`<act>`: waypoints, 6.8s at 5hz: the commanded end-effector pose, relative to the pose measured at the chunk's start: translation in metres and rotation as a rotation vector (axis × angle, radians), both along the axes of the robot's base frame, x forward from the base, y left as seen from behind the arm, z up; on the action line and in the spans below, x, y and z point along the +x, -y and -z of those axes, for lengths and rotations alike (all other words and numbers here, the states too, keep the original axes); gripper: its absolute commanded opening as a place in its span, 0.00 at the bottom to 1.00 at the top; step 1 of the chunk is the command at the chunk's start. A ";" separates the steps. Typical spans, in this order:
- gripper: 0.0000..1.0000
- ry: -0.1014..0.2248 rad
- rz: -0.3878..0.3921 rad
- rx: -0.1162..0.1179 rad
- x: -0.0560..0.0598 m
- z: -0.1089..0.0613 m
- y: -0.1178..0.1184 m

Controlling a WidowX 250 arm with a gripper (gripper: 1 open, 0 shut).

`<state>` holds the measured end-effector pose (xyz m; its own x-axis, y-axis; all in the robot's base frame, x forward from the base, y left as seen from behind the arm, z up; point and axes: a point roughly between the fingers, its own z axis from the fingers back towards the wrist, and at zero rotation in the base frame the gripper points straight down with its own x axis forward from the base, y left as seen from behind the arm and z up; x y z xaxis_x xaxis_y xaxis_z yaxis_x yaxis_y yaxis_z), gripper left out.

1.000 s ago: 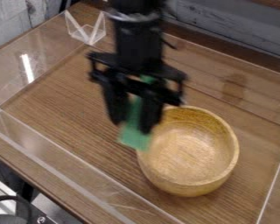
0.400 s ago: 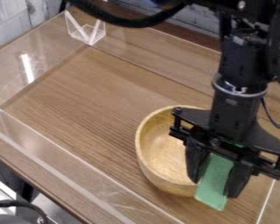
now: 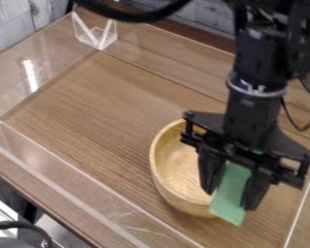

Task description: Put the green block in the brown bowl

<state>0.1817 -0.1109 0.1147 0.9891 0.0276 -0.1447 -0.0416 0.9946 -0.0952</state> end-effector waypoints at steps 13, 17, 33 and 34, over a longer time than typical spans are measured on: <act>0.00 0.070 -0.038 -0.052 0.013 0.005 -0.027; 0.00 0.071 -0.030 -0.063 0.018 0.008 -0.031; 1.00 0.079 -0.019 -0.094 0.028 0.014 -0.043; 1.00 0.078 -0.020 -0.096 0.028 0.016 -0.044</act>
<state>0.2046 -0.0674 0.0920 0.9946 0.0286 -0.1000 -0.0469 0.9814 -0.1859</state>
